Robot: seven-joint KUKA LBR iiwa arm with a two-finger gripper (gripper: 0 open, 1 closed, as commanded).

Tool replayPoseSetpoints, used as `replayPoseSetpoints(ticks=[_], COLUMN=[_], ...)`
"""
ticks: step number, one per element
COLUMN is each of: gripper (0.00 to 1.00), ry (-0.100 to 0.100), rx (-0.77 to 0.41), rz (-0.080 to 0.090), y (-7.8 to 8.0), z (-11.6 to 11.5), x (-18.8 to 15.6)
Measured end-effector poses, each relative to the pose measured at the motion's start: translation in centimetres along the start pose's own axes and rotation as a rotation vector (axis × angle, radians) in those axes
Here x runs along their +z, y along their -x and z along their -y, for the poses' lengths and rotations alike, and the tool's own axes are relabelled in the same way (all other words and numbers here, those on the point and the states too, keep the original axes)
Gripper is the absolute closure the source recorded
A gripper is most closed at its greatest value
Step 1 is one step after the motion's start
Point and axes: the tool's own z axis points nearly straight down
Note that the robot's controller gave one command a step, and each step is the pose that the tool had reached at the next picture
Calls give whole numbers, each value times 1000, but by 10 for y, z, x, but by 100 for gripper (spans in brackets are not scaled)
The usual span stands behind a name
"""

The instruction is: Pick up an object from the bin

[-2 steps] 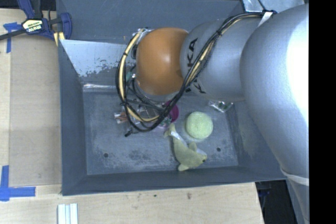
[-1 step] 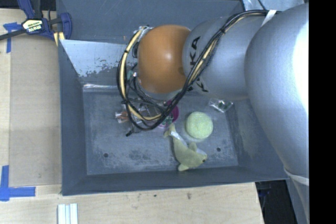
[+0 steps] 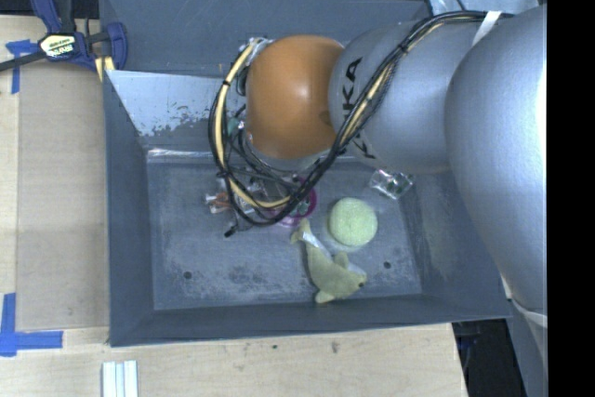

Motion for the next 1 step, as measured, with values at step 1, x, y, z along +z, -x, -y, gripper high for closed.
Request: replayPoseSetpoints(ticks=[1], gripper=[100], ry=[0], rx=[0], rz=[5], y=[1], z=[0], x=[-8])
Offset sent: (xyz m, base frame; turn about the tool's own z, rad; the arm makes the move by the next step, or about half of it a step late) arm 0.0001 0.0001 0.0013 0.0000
